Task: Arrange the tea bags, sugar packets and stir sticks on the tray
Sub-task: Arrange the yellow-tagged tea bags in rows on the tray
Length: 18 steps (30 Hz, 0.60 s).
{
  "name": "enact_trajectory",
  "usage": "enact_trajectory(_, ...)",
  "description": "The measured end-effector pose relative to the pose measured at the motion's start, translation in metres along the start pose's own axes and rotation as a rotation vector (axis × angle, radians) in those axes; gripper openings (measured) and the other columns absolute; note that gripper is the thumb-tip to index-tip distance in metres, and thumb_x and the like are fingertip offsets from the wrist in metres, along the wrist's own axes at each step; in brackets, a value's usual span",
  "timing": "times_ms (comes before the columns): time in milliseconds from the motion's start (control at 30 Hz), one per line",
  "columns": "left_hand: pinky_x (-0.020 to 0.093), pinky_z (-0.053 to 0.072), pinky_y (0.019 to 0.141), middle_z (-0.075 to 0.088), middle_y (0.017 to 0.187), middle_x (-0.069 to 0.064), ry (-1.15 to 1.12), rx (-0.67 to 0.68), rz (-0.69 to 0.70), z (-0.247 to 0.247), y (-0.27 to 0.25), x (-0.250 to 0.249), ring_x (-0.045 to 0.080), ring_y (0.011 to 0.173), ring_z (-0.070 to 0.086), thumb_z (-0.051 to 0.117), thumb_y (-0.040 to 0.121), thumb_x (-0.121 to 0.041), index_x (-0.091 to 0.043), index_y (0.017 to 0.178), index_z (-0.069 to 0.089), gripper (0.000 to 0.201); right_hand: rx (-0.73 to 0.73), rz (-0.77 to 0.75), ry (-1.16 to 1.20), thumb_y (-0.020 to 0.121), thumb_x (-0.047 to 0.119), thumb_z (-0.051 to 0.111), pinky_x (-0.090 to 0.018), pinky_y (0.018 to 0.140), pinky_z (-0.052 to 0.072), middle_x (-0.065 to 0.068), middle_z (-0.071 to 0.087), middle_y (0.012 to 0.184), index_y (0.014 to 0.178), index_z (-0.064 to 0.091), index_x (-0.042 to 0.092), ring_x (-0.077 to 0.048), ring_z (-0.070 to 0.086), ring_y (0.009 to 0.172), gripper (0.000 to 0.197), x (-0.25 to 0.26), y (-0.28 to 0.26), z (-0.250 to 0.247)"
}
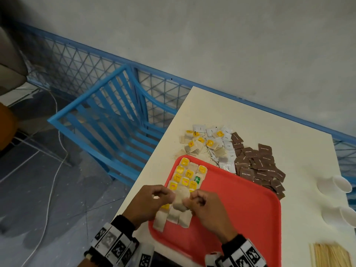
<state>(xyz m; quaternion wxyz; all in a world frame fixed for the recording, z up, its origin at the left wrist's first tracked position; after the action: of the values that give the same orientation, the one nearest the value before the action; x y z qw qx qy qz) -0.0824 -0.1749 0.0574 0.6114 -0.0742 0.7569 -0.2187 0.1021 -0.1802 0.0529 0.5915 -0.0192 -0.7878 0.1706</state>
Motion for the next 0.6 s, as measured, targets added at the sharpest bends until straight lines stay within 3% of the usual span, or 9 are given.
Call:
enact_trajectory(67,0.012,0.035,0.041,0.074,0.083,-0.001,0.113,-0.020,-0.012,-0.012,-0.004,0.024,-0.001,0.042,0.048,0.072,0.090,-0.021,-0.015,0.087,0.077,0.008,0.013,0.096,-0.097,0.088,0.003,0.069,-0.017,0.053,0.039,0.003,0.055,0.051,0.059,0.058,0.022,0.002,0.046,0.049,0.036,-0.039,-0.002,0.016)
enact_trajectory(133,0.013,0.044,0.056,0.073,0.077,-0.016,0.272,0.025,-0.021,-0.018,-0.006,0.048,-0.003,0.059,0.060,0.073,0.089,-0.024,-0.027,0.079,0.077,0.011,0.009,0.180,-0.134,0.086,-0.007,0.065,-0.013,0.053,0.036,0.013,0.046,0.046,0.050,0.049,0.024,0.007,0.043,0.046,0.049,-0.072,-0.006,0.032)
enact_trajectory(200,0.015,0.049,0.076,0.072,0.076,-0.024,0.412,0.117,-0.052,-0.017,-0.008,0.072,-0.006,0.078,0.065,0.074,0.087,-0.030,-0.034,0.078,0.076,0.010,0.033,0.209,-0.159,0.083,-0.003,0.069,-0.011,0.050,0.032,0.015,0.035,0.045,0.047,0.039,0.021,0.004,0.035,0.045,0.053,-0.091,-0.010,0.046)
enact_trajectory(267,0.016,0.049,0.084,0.074,0.081,-0.022,0.467,0.171,-0.059,-0.016,-0.007,0.088,-0.007,0.084,0.066,0.075,0.085,-0.034,-0.035,0.080,0.077,0.006,0.049,0.202,-0.163,0.081,0.008,0.075,-0.015,0.050,0.030,0.015,0.034,0.047,0.047,0.040,0.021,0.001,0.031,0.049,0.051,-0.096,-0.011,0.057)
enact_trajectory(400,0.004,0.042,0.078,0.075,0.086,-0.020,0.482,0.200,-0.047,-0.013,-0.002,0.099,-0.009,0.087,0.065,0.076,0.084,-0.032,-0.041,0.074,0.073,0.014,0.032,0.262,-0.171,0.081,0.003,0.074,-0.019,0.051,0.038,0.016,0.046,0.045,0.044,0.052,0.025,0.003,0.041,0.048,0.048,-0.104,-0.009,0.064)
enact_trajectory(500,0.001,0.040,0.077,0.074,0.090,-0.021,0.531,0.244,-0.027,-0.007,0.002,0.104,-0.012,0.089,0.063,0.074,0.086,-0.032,-0.042,0.076,0.072,0.014,-0.042,0.295,-0.281,0.072,0.016,0.077,-0.029,0.059,0.049,0.010,0.055,0.053,0.052,0.051,0.022,-0.004,0.049,0.054,0.034,-0.105,-0.009,0.063)
enact_trajectory(600,0.002,0.041,0.079,0.074,0.091,-0.021,0.539,0.270,-0.024,-0.004,0.007,0.110,-0.012,0.089,0.063,0.073,0.086,-0.033,-0.043,0.074,0.070,0.016,-0.075,0.312,-0.365,0.068,0.026,0.078,-0.021,0.056,0.037,0.006,0.054,0.063,0.061,0.044,0.023,-0.006,0.046,0.058,0.035,-0.102,-0.014,0.061)
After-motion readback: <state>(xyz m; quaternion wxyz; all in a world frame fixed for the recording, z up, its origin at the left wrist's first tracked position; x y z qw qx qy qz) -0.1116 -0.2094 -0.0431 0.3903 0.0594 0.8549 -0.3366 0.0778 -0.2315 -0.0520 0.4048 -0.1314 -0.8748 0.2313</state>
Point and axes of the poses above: each hand's wrist, its own y-axis towards the middle knuckle, its own z-axis out of the palm, x = y × z, the point moved 7 cm from there along y, towards the middle knuckle
